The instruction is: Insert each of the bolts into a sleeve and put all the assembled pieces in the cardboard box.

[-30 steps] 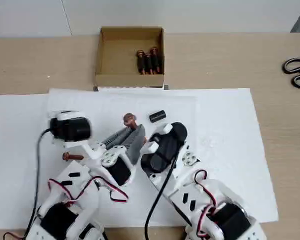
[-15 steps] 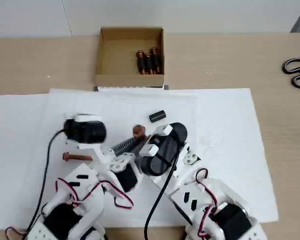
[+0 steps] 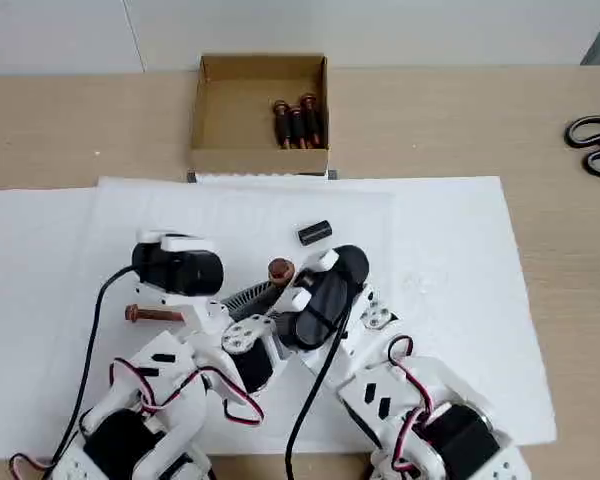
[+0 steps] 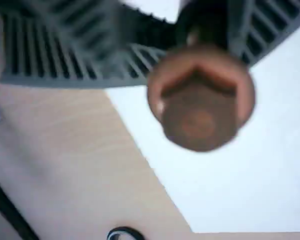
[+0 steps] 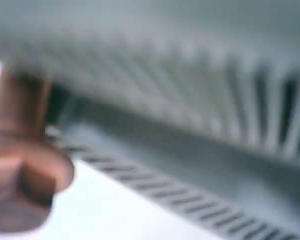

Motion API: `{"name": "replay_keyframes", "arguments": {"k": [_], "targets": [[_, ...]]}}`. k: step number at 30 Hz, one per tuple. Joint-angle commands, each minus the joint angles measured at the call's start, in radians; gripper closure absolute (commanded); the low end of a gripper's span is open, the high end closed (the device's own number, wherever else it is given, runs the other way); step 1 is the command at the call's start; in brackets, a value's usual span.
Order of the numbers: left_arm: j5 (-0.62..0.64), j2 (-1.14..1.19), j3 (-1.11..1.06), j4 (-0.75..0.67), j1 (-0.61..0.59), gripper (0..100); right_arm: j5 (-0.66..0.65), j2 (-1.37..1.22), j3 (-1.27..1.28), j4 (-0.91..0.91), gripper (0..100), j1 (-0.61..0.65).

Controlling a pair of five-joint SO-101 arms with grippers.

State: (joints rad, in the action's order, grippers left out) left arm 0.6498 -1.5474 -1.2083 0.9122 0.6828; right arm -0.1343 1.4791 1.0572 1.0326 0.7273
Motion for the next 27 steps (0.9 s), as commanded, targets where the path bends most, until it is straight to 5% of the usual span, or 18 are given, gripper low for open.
{"name": "replay_keyframes", "arguments": {"k": [1, 14, 23, 27], "targets": [[-0.017, 0.005, -0.01, 0.023, 0.052, 69, -0.009, 0.013, -0.018, -0.031, 99.6, 0.002], [-0.167, 0.005, 0.008, 0.021, -0.12, 68, -0.008, 0.013, -0.014, -0.03, 99.6, 0.002], [-0.172, 0.005, 0.099, 0.04, -0.135, 68, -0.005, 0.012, -0.012, -0.03, 99.6, -0.045], [-0.17, -0.002, 0.13, 0.034, -0.135, 78, -0.005, 0.013, -0.012, -0.03, 99.6, -0.087]]}}
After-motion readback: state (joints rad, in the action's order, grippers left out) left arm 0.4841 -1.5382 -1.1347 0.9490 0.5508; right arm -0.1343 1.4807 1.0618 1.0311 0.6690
